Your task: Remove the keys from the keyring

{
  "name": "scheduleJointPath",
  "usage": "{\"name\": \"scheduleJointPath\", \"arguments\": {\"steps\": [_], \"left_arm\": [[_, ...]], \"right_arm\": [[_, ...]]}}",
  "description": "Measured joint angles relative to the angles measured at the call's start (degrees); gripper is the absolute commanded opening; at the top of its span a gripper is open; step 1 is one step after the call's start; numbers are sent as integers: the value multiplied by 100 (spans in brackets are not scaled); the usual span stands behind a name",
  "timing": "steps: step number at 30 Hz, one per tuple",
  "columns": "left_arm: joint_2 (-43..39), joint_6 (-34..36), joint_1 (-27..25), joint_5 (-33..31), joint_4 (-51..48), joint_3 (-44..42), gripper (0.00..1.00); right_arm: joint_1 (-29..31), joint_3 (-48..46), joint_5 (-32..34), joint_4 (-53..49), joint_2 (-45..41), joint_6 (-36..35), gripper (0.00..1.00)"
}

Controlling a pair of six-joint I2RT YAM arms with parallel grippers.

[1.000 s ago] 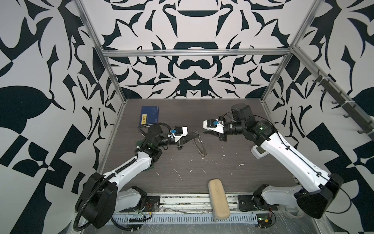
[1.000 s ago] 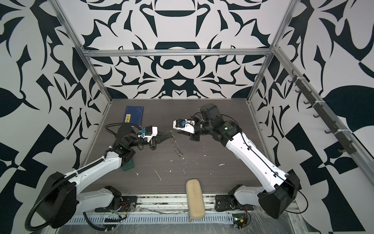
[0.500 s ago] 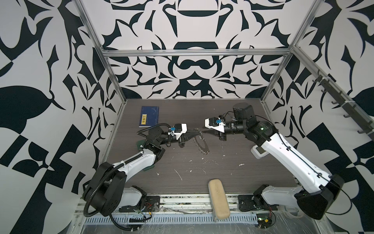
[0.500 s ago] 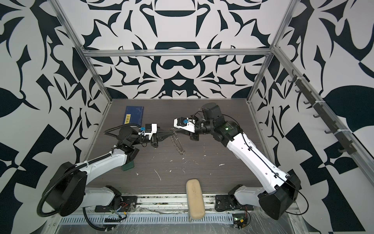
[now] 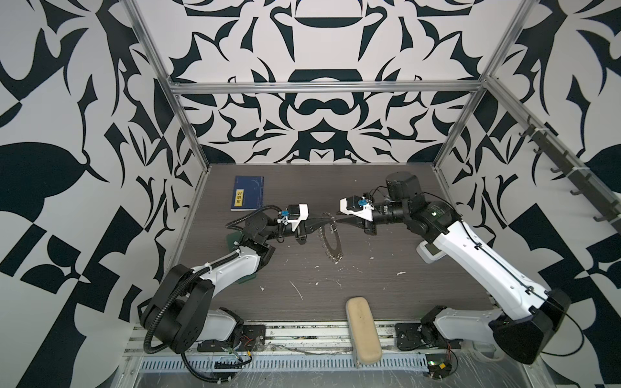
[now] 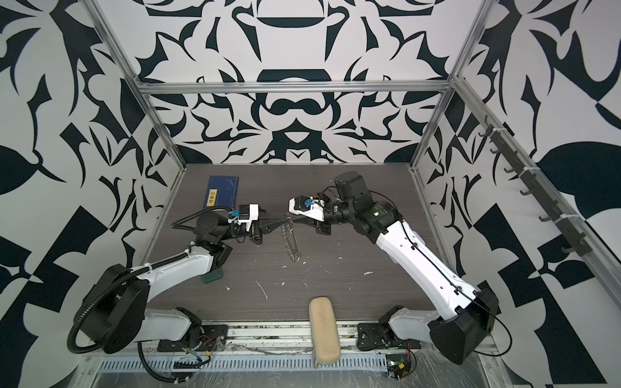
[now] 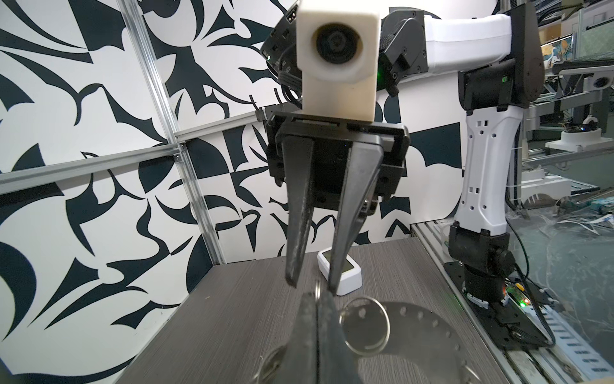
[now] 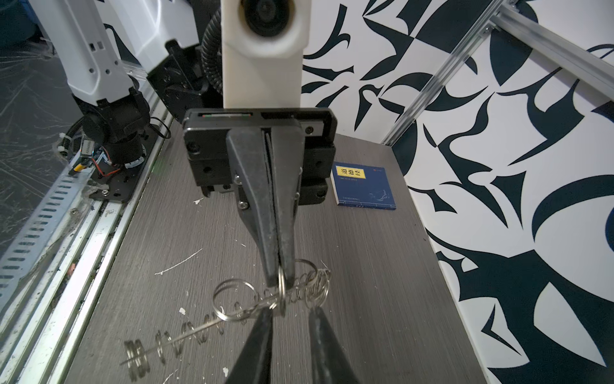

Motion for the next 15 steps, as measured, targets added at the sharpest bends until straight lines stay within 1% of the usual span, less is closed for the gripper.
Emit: {"name": "scheduleJointPath", "arguments": {"steps": [3, 6, 7, 8, 10, 11, 13, 14, 15], "left_arm": [[0, 0, 0, 4, 0, 0, 0], [0, 0, 0, 22, -7, 0, 0], [0, 0, 0, 28, -9, 0, 0], [0, 2, 0, 50, -13, 0, 0], [0, 9, 4, 72, -33, 0, 0], [0, 17, 15, 90, -48, -2, 3], [0, 52, 17, 83, -48, -2, 28], [-13, 96, 24, 63, -59, -4, 31], [-39, 98, 28, 35, -107, -11, 32]], "right_arm": [[42, 9, -39, -50, 35, -13, 14], [85, 31, -52, -87, 136, -44, 12], [101, 35, -55, -87, 177, -44, 8], [107, 39, -52, -96, 203, -52, 0], [105, 70, -90, -151, 251, -52, 0], [107, 101, -90, -195, 273, -74, 0], [107, 186, -83, -299, 306, -111, 0], [107, 227, -66, -361, 326, -146, 0], [111, 293, -33, -479, 352, -192, 0]]}}
